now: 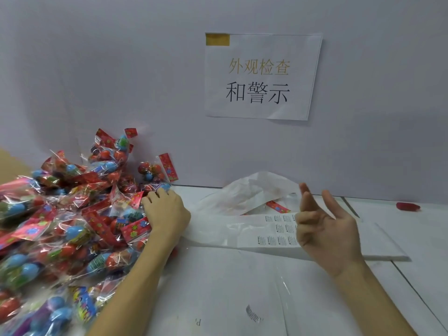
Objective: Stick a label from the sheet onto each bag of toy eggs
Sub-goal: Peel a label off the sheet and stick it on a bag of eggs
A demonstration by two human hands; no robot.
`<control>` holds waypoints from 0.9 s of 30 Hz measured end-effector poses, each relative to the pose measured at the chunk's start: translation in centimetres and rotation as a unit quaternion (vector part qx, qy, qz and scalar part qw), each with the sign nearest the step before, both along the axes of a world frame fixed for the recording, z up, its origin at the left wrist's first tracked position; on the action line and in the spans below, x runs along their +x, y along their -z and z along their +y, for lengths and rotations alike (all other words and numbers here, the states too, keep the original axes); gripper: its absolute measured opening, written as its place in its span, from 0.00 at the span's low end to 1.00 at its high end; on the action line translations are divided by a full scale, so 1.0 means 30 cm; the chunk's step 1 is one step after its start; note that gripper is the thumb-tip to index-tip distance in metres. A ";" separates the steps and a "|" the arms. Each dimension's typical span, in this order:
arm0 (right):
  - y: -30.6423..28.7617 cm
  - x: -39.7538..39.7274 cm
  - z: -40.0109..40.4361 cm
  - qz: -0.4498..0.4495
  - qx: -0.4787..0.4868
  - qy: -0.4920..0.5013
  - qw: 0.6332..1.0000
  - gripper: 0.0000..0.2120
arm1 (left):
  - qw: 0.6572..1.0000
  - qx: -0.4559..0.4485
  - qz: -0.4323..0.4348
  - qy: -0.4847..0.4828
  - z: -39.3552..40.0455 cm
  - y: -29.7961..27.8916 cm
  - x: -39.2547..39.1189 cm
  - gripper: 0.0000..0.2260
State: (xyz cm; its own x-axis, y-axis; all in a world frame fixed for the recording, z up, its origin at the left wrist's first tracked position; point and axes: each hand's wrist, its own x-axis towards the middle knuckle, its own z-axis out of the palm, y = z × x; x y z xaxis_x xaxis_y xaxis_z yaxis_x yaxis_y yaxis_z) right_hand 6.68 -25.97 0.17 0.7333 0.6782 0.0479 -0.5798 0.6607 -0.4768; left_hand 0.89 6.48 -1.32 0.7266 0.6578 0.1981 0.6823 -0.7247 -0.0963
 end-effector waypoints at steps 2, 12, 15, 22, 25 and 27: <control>0.001 -0.001 0.020 0.012 -0.032 0.021 0.999 0.20 | 1.000 -0.012 0.006 -0.005 0.001 -0.002 -0.001 0.17; 0.050 -0.008 0.084 0.010 -0.190 0.011 0.982 0.21 | 0.980 -0.131 -0.147 0.022 0.020 -0.014 0.000 0.37; 0.065 -0.009 0.097 -0.019 -0.234 0.024 0.972 0.23 | 0.959 -0.190 -0.203 0.055 0.023 -0.011 0.007 0.32; 0.082 -0.017 0.117 -0.084 -0.293 0.042 0.952 0.21 | 0.880 -0.242 -0.382 0.145 -0.026 -0.040 -0.008 0.34; 0.086 -0.027 0.138 -0.149 -0.359 0.085 0.917 0.19 | 0.822 -0.246 -0.473 0.198 -0.039 -0.059 -0.021 0.26; 0.092 -0.035 0.147 -0.207 -0.407 0.111 0.883 0.17 | 0.760 -0.294 -0.539 0.212 -0.045 -0.072 -0.023 0.18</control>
